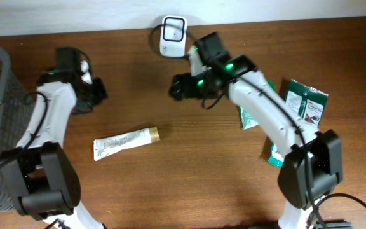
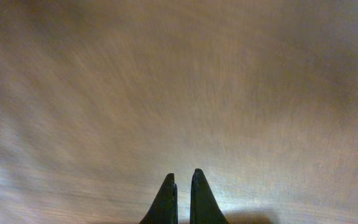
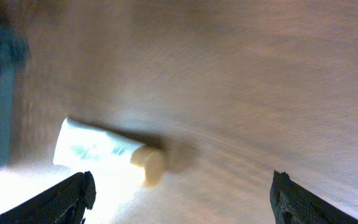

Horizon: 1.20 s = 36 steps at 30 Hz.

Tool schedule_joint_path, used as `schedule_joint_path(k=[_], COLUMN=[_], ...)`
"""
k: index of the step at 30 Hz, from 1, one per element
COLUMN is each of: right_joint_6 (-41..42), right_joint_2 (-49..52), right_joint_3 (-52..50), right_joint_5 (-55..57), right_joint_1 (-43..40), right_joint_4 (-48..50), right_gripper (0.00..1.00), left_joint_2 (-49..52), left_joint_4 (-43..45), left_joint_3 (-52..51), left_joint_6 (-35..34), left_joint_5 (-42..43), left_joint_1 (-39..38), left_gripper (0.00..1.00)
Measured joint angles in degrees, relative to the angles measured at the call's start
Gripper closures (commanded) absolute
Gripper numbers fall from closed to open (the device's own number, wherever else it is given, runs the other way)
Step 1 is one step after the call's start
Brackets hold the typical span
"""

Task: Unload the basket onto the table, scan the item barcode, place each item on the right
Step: 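Reach the right gripper down to the white tube to grasp it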

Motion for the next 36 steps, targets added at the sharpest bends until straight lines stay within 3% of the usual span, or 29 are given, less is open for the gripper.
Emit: schedule_joint_path(k=[1, 3, 4, 5, 14, 23, 30, 33, 36], right_joint_6=[0.0, 0.8, 1.3, 1.3, 9.8, 13.1, 13.3, 13.0, 11.5], right_joint_2=[0.0, 0.0, 0.2, 0.6, 11.5, 16.0, 17.4, 18.7, 19.4], right_joint_3=[0.0, 0.0, 0.0, 0.0, 0.0, 0.0, 0.0, 0.0, 0.0], right_joint_5=[-0.3, -0.7, -0.9, -1.0, -3.3, -1.7, 6.2, 6.5, 4.1], right_joint_1=[2.1, 5.4, 7.4, 9.2, 19.9, 19.1, 12.0, 11.4, 11.4], right_joint_4=[-0.3, -1.4, -2.1, -2.4, -0.3, 4.0, 24.4, 25.8, 24.4], right_gripper=[0.33, 0.66, 0.88, 0.95, 0.96, 0.95, 0.95, 0.93, 0.81], left_joint_2=[0.0, 0.0, 0.0, 0.0, 0.0, 0.0, 0.0, 0.0, 0.0], left_joint_4=[0.4, 2.2, 2.8, 3.0, 4.5, 4.4, -2.3, -2.9, -2.3], left_joint_3=[1.4, 2.5, 2.5, 2.5, 2.5, 2.5, 2.5, 1.6, -1.0], left_joint_6=[2.4, 5.2, 7.0, 8.5, 13.2, 13.2, 4.2, 1.2, 0.4], left_joint_5=[-0.1, -0.2, -0.2, -0.2, -8.0, -8.6, -8.3, -7.0, -6.1], left_joint_1=[1.0, 3.1, 3.8, 4.4, 6.1, 6.4, 6.2, 5.4, 4.5], left_gripper=[1.0, 0.98, 0.96, 0.97, 1.0, 1.0, 1.0, 1.0, 1.0])
